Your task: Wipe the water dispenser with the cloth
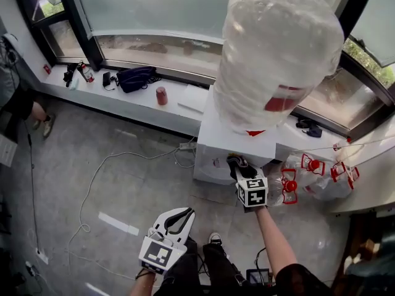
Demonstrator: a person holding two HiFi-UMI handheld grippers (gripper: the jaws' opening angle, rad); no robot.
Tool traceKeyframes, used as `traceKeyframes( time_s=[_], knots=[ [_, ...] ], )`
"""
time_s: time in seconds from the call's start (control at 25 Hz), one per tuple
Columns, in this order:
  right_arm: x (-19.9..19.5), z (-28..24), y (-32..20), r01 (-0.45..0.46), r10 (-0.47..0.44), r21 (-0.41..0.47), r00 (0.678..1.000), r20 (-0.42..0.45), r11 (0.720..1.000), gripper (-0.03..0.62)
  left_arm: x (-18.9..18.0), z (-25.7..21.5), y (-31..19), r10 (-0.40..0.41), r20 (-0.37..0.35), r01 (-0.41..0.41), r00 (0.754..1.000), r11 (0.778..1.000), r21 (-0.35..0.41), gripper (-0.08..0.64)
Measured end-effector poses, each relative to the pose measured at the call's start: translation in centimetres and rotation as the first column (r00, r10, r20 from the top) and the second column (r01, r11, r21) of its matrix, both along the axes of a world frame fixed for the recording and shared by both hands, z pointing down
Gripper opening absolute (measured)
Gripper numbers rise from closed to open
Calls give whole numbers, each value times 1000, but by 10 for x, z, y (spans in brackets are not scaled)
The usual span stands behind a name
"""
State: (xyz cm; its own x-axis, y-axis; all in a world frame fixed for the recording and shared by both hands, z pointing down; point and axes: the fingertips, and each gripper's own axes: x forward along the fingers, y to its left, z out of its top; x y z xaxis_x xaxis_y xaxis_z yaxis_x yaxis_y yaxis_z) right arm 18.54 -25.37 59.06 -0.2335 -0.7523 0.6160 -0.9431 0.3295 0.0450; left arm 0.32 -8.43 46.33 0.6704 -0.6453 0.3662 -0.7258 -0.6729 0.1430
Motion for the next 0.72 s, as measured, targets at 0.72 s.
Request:
traceKeyframes(
  time_s=[0.72],
  knots=[
    [99,4,37,3,-3,13,1000,5,1000,109,40,19,32,-123,4,123,992,992,19,29]
  ],
)
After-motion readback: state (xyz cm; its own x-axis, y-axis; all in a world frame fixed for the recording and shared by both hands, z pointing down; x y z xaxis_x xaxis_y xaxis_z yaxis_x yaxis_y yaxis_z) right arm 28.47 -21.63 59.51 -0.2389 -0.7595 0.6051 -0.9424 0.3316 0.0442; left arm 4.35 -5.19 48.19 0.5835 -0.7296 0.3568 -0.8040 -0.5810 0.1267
